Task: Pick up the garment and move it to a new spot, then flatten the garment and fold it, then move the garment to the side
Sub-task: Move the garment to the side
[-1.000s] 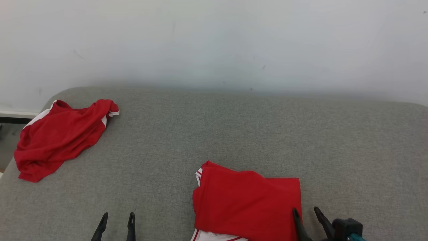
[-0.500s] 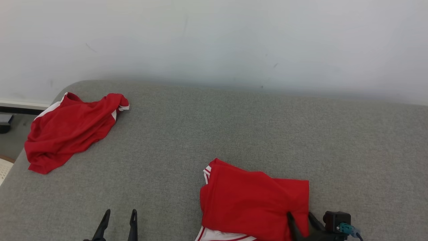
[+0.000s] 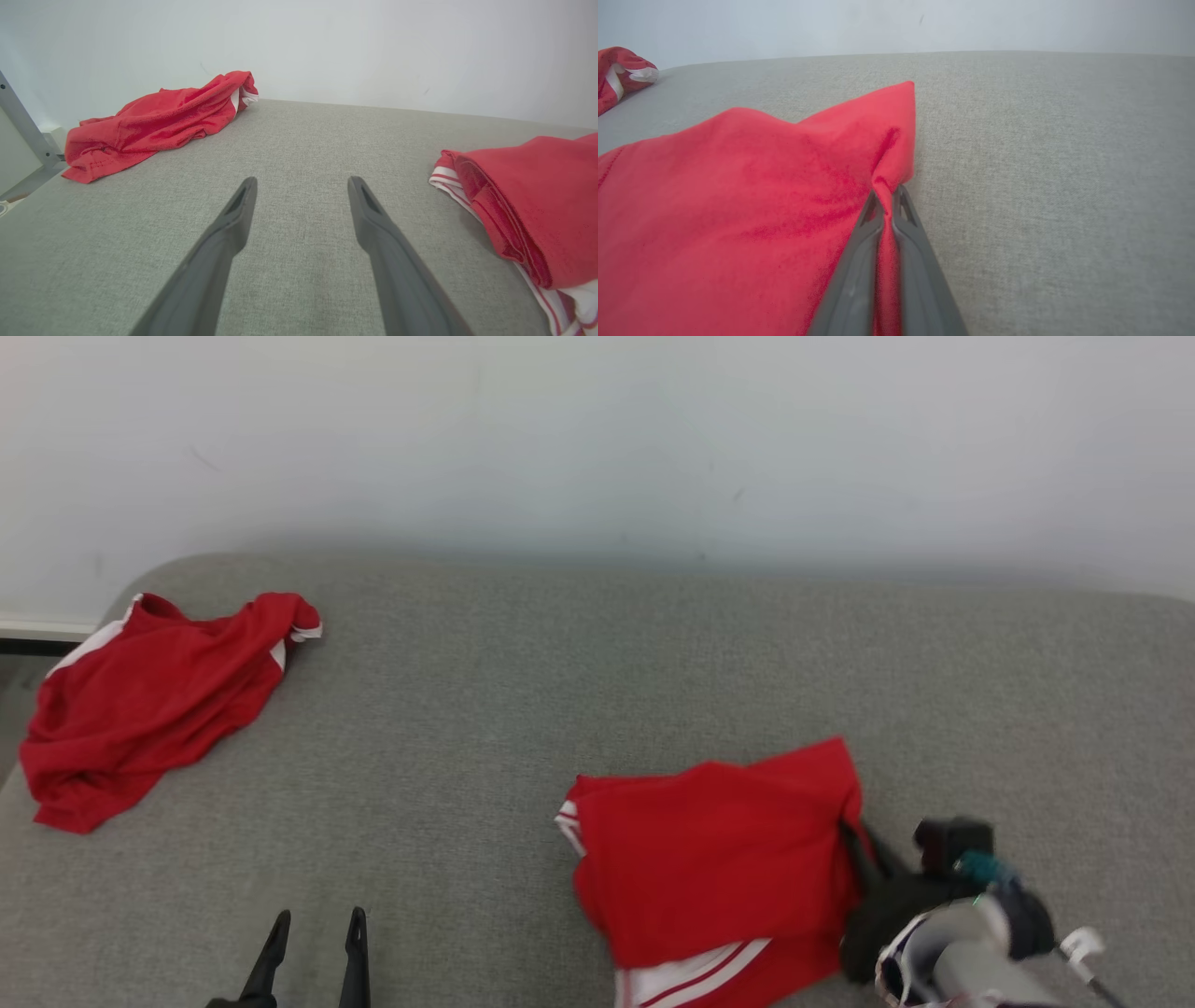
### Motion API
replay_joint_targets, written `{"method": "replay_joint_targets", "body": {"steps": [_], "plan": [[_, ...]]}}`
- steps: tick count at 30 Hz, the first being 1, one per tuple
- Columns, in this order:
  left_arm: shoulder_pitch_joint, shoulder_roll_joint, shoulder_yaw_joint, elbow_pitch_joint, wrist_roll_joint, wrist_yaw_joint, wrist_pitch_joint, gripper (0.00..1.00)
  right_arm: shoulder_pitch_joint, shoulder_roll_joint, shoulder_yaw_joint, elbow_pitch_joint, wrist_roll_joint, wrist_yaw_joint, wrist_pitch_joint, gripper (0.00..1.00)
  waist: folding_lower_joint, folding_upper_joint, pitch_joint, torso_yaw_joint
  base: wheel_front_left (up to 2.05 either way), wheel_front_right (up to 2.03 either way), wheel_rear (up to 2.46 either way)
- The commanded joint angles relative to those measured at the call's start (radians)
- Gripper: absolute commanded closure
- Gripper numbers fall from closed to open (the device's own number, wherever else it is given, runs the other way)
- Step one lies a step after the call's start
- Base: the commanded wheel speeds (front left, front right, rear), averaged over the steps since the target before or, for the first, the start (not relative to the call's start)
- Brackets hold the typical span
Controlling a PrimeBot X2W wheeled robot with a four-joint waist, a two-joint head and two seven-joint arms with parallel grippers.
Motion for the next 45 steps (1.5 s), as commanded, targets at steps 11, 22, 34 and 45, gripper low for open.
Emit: {"method": "replay_joint_targets", "body": {"steps": [11, 22, 34, 45], "plan": [[-0.101, 0.010, -0.008, -0.041, 0.003, 0.002, -0.002, 0.00, -0.273, -0.186, 0.035, 0.000, -0.039, -0.002, -0.001, 1.00, -0.0001, -0.0001, 0.197, -0.097, 0.00, 0.00, 0.00], [-0.193, 0.056, -0.015, -0.106, -0.008, 0.001, -0.002, 0.00, -0.501, -0.348, 0.081, 0.098, -0.034, -0.002, 0.007, 1.00, -0.0001, -0.0001, 0.337, -0.117, 0.00, 0.00, 0.00], [-0.214, 0.069, 0.012, -0.192, 0.001, 0.001, -0.002, 0.00, -0.649, -0.483, 0.103, 0.184, -0.034, -0.002, 0.030, 1.00, -0.0001, -0.0001, 0.401, -0.137, 0.00, 0.00, 0.00], [-0.208, 0.083, 0.029, -0.231, 0.002, 0.001, -0.002, 0.00, -0.730, -0.536, 0.118, 0.228, -0.059, -0.002, 0.054, 1.00, -0.0001, -0.0001, 0.425, -0.146, 0.00, 0.00, 0.00]]}}
